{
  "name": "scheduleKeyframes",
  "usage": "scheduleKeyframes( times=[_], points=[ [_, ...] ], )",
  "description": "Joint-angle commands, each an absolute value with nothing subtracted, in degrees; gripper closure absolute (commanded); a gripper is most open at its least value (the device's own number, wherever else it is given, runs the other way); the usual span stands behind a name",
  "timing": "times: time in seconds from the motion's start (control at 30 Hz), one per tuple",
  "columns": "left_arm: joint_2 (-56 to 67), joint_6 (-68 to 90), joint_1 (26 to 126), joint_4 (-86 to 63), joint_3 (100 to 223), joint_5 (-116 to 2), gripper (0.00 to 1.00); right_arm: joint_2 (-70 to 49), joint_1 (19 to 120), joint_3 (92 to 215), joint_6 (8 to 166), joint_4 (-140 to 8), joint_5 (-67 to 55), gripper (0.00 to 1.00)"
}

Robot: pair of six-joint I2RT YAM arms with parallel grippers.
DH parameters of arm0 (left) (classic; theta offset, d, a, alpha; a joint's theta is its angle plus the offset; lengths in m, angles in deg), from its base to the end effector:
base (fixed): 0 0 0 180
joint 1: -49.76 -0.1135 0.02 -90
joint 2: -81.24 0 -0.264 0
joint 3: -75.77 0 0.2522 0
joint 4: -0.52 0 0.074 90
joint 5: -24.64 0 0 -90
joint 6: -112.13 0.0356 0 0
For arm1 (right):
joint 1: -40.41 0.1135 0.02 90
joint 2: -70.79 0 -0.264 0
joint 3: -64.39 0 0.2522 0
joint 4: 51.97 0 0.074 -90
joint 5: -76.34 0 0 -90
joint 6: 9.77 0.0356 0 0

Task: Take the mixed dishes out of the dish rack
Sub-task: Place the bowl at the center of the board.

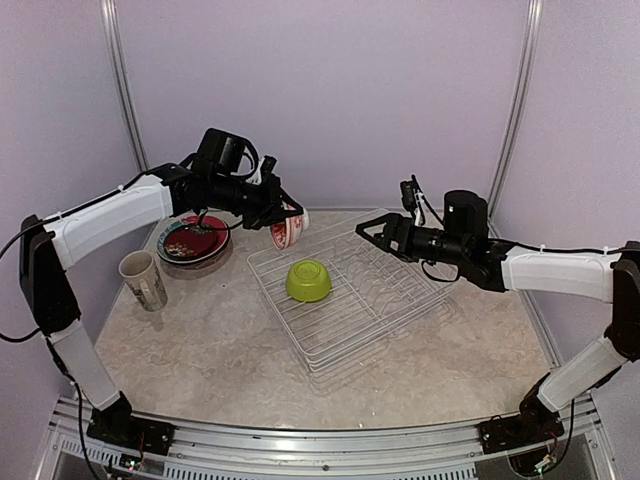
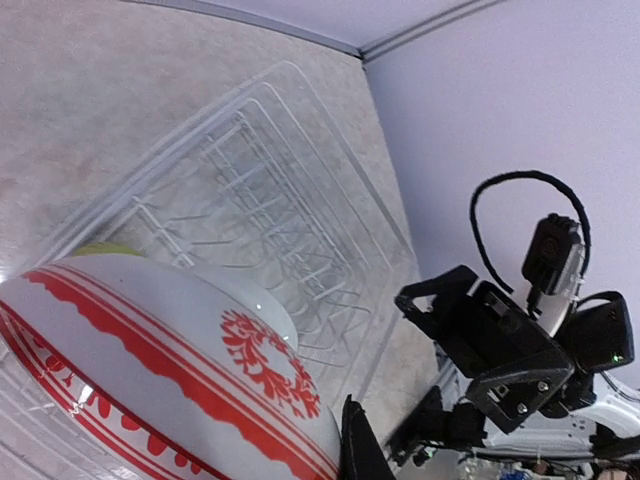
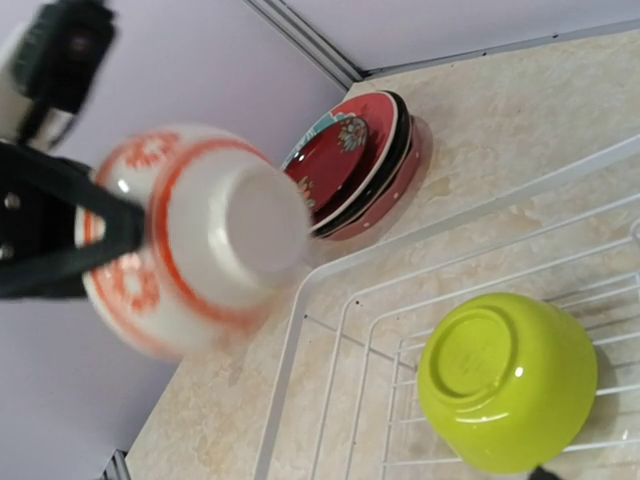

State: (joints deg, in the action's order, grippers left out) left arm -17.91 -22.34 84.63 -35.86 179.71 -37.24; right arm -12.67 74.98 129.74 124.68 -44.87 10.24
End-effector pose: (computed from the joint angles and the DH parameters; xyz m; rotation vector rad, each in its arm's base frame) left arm 0.3211 -0.2442 0.3400 0.1301 2.3499 -1.2810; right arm 0.2670 0.2015 0.2770 -0.1691 1.9511 1.3267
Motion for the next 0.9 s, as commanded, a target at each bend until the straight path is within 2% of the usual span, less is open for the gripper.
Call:
scheduleKeyframes(
  times=[0.0, 0.13, 0.33, 0.53, 0.87],
  points=[
    [-16.7, -15.6, 85.2, -57.8, 185.2, -66.5, 1.0, -12.7, 74.6, 129.8, 124.4, -45.0, 10.1, 0.13],
    [-19.7, -19.7, 84.9, -69.1, 188.5, -80.3, 1.0, -13.0, 74.5, 129.9, 124.5, -45.0, 10.2, 0.13],
    [-21.3, -28.2, 84.2, -77.4, 187.4, -89.8, 1.0, -13.9, 74.6, 130.3, 124.7, -45.0, 10.4, 0.13],
    [-22.6, -27.8, 81.3, -75.7, 183.0, -84.7, 1.0, -14.3, 74.5, 130.5, 124.6, -45.1, 10.8, 0.13],
    [-26.2, -27.1, 76.7, -74.2, 178.8, -83.2, 1.0, -12.6, 74.6, 130.6, 122.3, -48.3, 8.6, 0.12]
  ],
)
